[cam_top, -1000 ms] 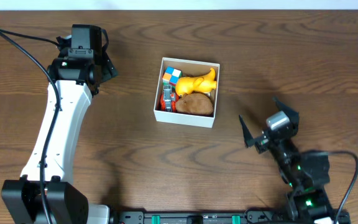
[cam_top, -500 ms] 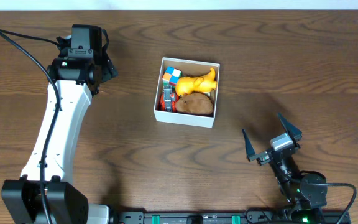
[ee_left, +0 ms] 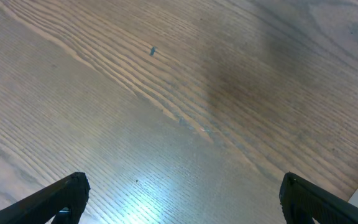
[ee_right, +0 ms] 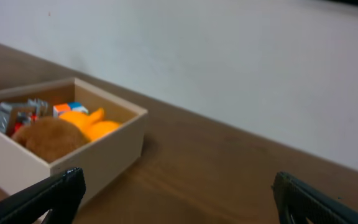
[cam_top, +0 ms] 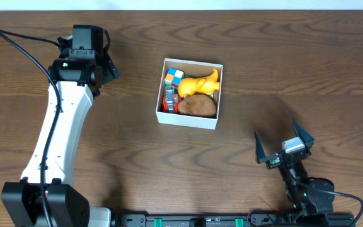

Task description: Pack container

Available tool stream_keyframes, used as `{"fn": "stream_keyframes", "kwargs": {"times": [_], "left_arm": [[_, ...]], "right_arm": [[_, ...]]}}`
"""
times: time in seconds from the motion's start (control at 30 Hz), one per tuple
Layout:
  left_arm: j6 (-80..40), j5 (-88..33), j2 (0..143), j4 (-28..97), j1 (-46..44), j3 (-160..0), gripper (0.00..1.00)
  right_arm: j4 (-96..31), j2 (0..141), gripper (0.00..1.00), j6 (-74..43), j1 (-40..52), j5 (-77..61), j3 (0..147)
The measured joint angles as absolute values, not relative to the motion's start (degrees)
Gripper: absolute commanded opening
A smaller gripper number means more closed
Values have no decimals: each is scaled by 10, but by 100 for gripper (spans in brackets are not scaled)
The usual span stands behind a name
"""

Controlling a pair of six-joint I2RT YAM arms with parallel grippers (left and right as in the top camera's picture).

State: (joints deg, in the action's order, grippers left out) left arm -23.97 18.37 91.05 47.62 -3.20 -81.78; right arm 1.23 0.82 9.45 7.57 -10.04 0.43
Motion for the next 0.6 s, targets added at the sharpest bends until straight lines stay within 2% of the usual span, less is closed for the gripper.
{"fn": "stream_keyframes", "kwargs": {"times": [0.6], "left_arm": [[-240, 184, 910, 476, -32, -818, 98]], "right_arm": [[-32, 7, 99, 95, 76, -81, 4]]}}
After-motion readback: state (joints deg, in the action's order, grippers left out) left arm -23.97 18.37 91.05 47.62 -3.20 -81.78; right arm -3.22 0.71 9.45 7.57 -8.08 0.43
